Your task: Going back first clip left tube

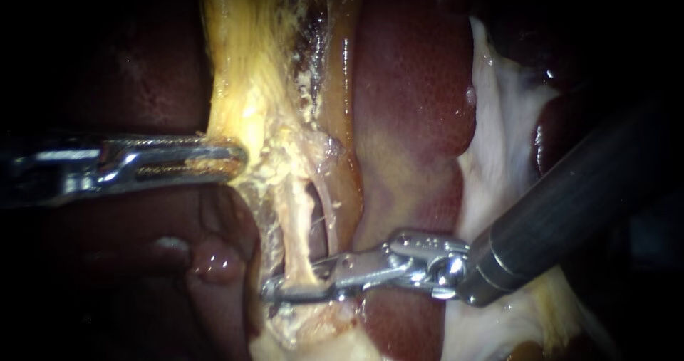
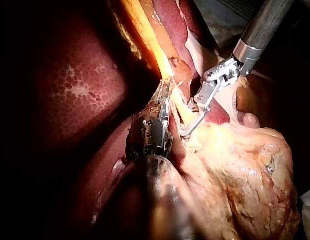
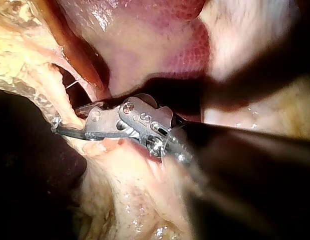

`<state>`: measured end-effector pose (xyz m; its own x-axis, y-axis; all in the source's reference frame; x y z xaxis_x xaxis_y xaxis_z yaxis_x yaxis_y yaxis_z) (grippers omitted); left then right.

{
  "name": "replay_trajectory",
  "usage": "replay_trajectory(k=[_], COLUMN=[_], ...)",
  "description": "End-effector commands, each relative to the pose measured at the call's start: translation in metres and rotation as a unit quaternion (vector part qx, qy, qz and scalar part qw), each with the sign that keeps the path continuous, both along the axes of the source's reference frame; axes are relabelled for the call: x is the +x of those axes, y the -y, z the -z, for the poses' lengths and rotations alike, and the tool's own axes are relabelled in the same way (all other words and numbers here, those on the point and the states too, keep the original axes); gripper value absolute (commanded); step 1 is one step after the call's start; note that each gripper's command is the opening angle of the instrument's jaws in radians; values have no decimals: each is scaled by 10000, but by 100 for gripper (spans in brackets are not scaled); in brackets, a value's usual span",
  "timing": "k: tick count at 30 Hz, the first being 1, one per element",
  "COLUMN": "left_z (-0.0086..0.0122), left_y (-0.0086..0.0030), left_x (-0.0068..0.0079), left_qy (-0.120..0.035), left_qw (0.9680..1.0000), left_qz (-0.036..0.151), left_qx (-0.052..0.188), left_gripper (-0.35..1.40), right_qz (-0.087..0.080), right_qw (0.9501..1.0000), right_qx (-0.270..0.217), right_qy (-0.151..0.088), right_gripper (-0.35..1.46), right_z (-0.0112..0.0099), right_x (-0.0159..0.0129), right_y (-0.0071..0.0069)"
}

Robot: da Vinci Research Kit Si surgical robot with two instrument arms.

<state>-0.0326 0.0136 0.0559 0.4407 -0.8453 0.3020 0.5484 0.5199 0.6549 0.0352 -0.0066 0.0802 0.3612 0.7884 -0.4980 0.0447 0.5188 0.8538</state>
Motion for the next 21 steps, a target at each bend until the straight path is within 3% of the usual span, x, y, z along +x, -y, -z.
replay_trajectory(k=[1, 5, 7, 10, 21], left_z=[0, 0, 0, 0, 0], left_y=[0, 0, 0, 0, 1], left_x=[0, 0, 0, 0, 2], left_qy=[1, 1, 1, 1, 3], left_qw=[10000, 10000, 10000, 10000, 10000], left_qz=[-1, -1, -2, -2, -5], left_qx=[1, 1, 1, 1, 0], left_gripper=[-18, -18, -18, -18, -18], right_qz=[5, -24, -45, -275, -442], right_qw=[10000, 9998, 9997, 9983, 9970], right_qx=[24, 191, 245, 436, 557], right_qy=[-2, 55, 80, 255, 311], right_gripper=[-35, -34, 10, 46, 59], right_z=[0, 1, 2, 3, 3], right_x=[0, -2, -4, -8, -26], right_y=[0, 0, -1, -3, -16])
